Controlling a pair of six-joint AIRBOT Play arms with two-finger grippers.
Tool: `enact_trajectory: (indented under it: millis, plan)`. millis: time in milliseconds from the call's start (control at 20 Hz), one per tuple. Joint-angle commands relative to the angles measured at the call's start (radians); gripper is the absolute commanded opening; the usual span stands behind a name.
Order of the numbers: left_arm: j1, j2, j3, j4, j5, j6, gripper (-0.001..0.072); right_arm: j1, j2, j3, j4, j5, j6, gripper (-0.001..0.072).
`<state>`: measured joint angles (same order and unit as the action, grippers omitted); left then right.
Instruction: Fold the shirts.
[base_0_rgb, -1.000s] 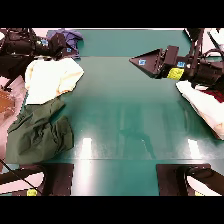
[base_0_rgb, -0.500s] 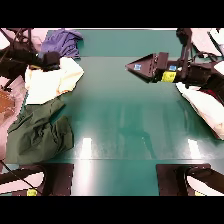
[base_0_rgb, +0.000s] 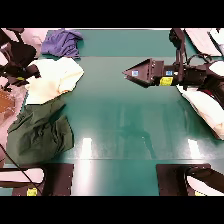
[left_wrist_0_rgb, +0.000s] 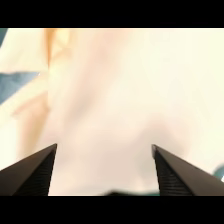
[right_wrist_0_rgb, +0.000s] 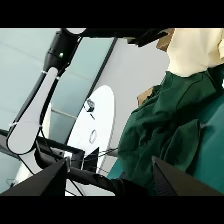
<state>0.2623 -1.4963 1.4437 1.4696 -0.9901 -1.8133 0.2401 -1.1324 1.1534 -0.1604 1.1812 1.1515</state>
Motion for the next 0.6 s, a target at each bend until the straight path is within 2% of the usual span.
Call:
enact_trajectory:
  millis: [0, 50, 100, 200, 350, 400, 450, 500, 550]
  plan:
    - [0.097, -0.067, -0.006, -0.156, 0.191, 0.127, 0.0720, 0.000, 0.010, 0.000, -0.008, 0.003, -0.021, 0.0592]
    - [0.100, -0.068, 0.007, -0.159, 0.222, 0.144, 0.0720, 0.000, 0.010, 0.000, -0.025, 0.000, -0.019, 0.0592]
    - [0.100, -0.072, 0.020, -0.158, 0.233, 0.201, 0.0720, 0.000, 0.008, 0.000, -0.035, -0.004, -0.019, 0.0592]
    - [0.100, -0.101, 0.036, -0.189, 0.208, 0.251, 0.0720, -0.001, 0.006, 0.000, -0.046, -0.012, -0.019, 0.0592]
    - [0.085, -0.170, 0.035, -0.394, 0.113, 0.386, 0.0720, -0.001, 0.006, 0.000, -0.045, -0.035, -0.019, 0.0592]
    - [0.066, -0.188, 0.035, -0.410, 0.093, 0.392, 0.0720, -0.001, 0.006, 0.000, -0.043, -0.036, -0.018, 0.0592]
    - [0.042, -0.199, 0.035, -0.413, 0.088, 0.391, 0.0643, 0.000, 0.006, 0.000, -0.042, -0.035, -0.015, 0.0592]
    - [0.014, -0.200, 0.035, -0.422, 0.093, 0.396, 0.0351, -0.001, 0.006, 0.000, -0.041, -0.034, -0.015, 0.0592]
    - [-0.013, -0.198, 0.039, -0.455, 0.102, 0.431, 0.0023, -0.001, 0.007, 0.000, -0.041, -0.033, -0.014, 0.0592]
